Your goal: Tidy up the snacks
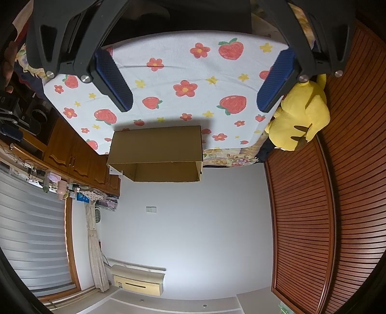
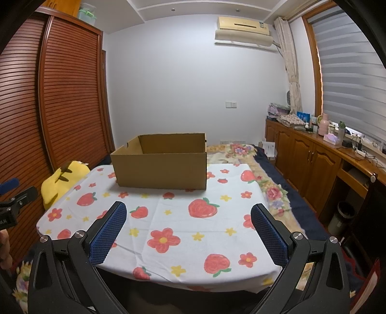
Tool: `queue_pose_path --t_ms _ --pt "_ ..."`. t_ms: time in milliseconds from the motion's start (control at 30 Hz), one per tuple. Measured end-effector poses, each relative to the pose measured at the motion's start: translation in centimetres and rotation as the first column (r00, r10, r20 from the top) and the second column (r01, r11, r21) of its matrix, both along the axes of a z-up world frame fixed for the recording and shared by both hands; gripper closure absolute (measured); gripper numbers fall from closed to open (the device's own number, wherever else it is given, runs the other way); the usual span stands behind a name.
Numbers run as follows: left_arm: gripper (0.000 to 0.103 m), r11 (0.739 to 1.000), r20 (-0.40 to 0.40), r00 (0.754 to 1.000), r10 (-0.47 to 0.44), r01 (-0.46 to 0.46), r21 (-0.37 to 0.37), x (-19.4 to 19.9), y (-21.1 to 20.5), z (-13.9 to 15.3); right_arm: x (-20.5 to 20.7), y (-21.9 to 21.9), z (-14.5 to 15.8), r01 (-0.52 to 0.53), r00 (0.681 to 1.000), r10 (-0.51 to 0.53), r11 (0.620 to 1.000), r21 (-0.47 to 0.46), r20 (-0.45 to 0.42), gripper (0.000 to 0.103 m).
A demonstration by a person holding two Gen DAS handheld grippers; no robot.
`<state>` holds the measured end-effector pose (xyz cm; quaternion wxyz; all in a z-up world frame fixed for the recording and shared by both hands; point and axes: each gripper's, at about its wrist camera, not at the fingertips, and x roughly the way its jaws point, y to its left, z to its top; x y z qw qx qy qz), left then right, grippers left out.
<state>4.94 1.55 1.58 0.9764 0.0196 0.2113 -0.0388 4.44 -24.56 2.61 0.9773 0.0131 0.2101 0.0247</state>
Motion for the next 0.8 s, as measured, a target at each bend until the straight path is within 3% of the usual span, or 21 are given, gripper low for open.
queue_pose_path --t_ms 800 --pt "0.0 1.0 0.006 1.0 -0.004 0.004 0.001 -0.22 -0.08 0.47 -0.07 0.08 0.12 -0.003 1.0 0.003 1.0 0.001 0.001 0.0"
